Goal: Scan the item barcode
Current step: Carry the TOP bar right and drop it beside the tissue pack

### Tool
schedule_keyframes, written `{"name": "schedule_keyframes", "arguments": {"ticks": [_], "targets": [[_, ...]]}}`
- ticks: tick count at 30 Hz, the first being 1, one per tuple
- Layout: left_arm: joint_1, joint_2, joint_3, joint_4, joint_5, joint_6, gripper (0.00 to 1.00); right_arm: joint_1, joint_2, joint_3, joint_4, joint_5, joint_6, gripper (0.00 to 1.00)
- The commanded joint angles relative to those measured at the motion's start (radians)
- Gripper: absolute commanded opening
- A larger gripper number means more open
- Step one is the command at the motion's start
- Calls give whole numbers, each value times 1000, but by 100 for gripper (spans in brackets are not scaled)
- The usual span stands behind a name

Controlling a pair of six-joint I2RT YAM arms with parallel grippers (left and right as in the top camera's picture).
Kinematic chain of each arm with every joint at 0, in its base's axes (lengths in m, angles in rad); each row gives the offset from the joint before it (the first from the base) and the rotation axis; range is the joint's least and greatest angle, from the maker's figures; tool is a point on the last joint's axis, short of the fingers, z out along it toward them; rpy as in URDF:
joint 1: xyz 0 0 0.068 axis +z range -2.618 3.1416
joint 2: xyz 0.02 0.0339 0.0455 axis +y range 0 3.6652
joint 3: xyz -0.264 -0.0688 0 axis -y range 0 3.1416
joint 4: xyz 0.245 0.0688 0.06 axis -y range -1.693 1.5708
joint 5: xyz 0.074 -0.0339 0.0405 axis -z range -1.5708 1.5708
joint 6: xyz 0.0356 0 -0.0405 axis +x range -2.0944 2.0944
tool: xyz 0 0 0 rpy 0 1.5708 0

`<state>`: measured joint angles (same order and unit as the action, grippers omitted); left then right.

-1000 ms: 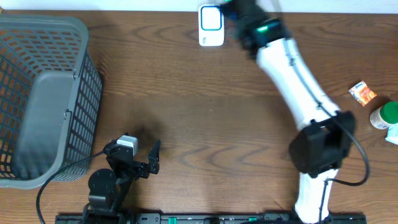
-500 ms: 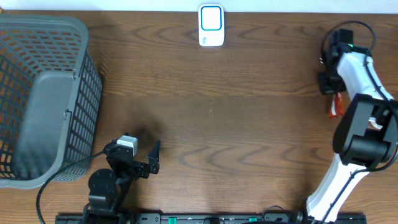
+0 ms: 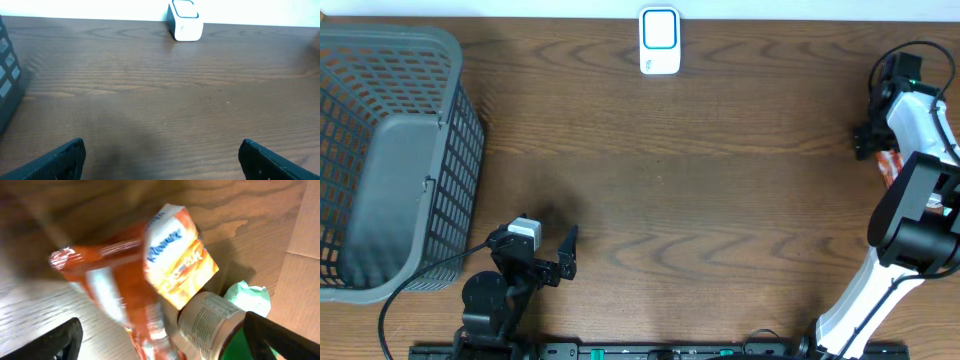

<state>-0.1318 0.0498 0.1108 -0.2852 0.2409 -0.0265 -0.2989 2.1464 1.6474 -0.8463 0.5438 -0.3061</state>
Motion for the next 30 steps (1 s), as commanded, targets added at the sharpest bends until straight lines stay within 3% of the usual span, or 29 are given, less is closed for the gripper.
{"name": "schedule_keyframes", "arguments": {"ticks": [1,8,17,25,30], "targets": [[2,-5,-16,-23,9,-5,98,57,-80,106,-43,-29,53,99],[2,-5,-15,-23,9,-5,98,234,-329,257,-126,-404,197,99],[2,-5,-16,-23,9,-5,98,479,-526,256,-151,-408,197,99],[2,-5,-16,-23,9,-5,98,549,-531,256,-206,-395,193,99],[2,-5,-16,-23,9,-5,98,546,-553,253,-88,-392,193,99]]}}
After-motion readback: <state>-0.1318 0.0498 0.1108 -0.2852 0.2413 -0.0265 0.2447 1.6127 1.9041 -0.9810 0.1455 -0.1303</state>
